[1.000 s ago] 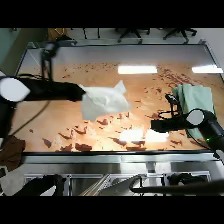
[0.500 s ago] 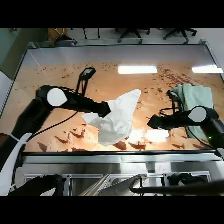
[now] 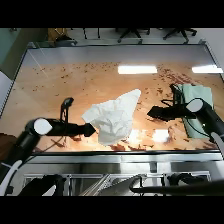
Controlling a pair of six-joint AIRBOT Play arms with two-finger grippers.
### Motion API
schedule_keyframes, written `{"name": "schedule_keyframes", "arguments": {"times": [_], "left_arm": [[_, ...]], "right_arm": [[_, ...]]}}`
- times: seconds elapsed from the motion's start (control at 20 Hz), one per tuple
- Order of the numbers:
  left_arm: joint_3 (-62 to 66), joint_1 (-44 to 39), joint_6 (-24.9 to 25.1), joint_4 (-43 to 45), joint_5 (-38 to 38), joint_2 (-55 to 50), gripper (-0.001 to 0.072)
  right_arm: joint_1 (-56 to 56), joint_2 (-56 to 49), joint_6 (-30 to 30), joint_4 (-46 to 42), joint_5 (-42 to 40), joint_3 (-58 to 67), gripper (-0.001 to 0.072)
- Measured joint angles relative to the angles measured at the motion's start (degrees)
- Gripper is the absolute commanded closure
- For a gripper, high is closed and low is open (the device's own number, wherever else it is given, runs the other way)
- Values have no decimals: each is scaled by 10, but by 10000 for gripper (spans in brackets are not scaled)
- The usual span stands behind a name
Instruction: Fold the shirts.
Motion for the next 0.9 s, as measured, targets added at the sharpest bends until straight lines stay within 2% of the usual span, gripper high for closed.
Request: {"name": "schedule_keyframes", "arguments": {"times": [0.2,0.35,0.4,0.45,0.55,0.6,0.65,0.7,0.75,0.8,0.9], "left_arm": [[-112,-73,10,-68,155,-11,3],[-128,-110,13,-91,241,-65,4],[-123,-116,13,-94,258,-86,50],[-113,-121,14,-100,276,-108,172],[-88,-126,18,-102,292,-151,357],[-72,-128,21,-102,294,-171,493],[-57,-129,26,-102,292,-188,625],[-43,-130,32,-100,285,-202,694],[-31,-130,40,-99,278,-211,694],[-19,-128,45,-99,269,-217,694],[-5,-120,56,-100,256,-216,695]], "right_arm": [[-1,-124,-77,87,-24,59,215],[7,-208,-118,136,-33,107,215],[13,-230,-126,145,-33,120,214],[19,-252,-133,152,-35,134,215],[33,-287,-142,167,-35,160,215],[42,-301,-146,174,-36,172,216],[50,-313,-146,180,-35,182,253],[57,-322,-148,180,-38,191,453],[64,-332,-149,179,-44,198,609],[69,-339,-151,178,-46,205,689],[76,-346,-168,182,-52,217,690]]}}
